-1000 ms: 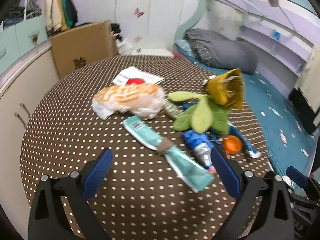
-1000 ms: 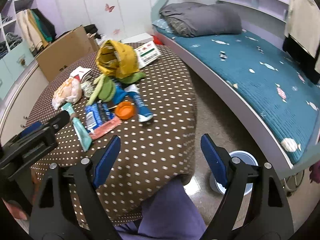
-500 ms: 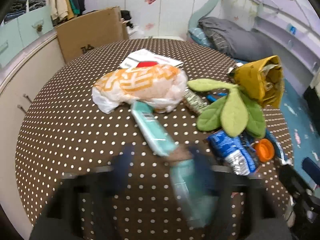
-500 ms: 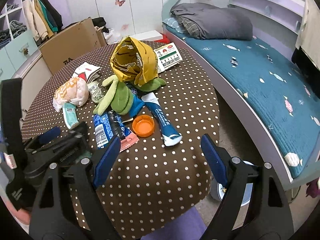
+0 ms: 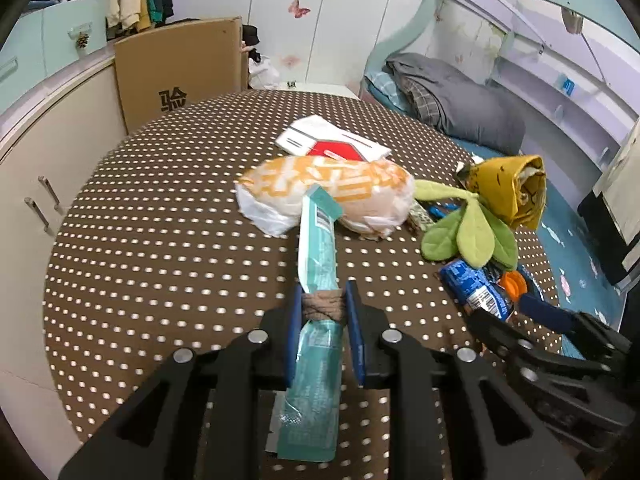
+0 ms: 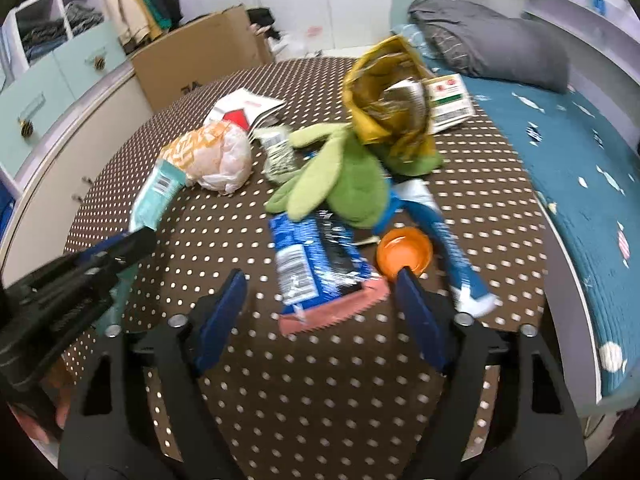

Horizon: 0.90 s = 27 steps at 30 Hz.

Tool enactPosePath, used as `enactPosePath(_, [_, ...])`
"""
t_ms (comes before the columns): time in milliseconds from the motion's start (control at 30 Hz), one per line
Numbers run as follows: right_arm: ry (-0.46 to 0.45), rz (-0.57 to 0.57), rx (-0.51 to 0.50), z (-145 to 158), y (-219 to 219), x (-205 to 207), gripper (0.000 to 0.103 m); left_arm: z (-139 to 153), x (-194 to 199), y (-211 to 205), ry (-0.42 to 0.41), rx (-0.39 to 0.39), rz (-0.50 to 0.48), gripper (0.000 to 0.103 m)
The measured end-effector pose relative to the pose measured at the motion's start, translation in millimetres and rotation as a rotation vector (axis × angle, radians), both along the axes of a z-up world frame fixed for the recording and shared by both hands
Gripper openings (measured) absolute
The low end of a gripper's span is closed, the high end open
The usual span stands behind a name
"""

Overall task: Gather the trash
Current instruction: 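Grasp the teal tube with the left tool while the right tool grasps the blue wrapper, then carry the teal tube and blue wrapper in both tools over the blue bin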

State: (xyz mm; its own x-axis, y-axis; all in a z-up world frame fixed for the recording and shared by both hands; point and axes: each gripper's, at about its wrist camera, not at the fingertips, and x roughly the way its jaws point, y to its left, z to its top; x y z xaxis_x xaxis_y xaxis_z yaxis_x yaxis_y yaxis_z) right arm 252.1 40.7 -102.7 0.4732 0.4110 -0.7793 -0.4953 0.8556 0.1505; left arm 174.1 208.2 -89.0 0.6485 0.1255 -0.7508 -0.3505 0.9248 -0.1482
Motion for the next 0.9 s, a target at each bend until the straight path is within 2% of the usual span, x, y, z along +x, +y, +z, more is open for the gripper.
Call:
enactPosePath(167, [-0.061, -0.025, -0.063, -5, 12, 9, 0.066, 1, -6, 10, -0.005, 0.004, 0.010, 0.021])
enactPosePath(267, [-0.105, 0.004, -0.110, -6, 19, 8, 0.045, 2, -10, 11, -0.008, 0.001, 0.009, 0.021])
enactPosePath(367, [-0.074, 0.020, -0.093, -5, 16, 5, 0.037, 4, -9, 8, -0.014, -0.001, -0.001, 0.021])
enactPosePath(567, [0.010, 0.034, 0.004, -2, -7, -7, 0.035, 8, -9, -6, -0.027, 0.006, -0.043, 0.021])
enactPosePath(900, [0.011, -0.011, 0.073, 13, -43, -28, 0.035, 13, -3, -44, -0.038, 0.024, -0.133, 0.021])
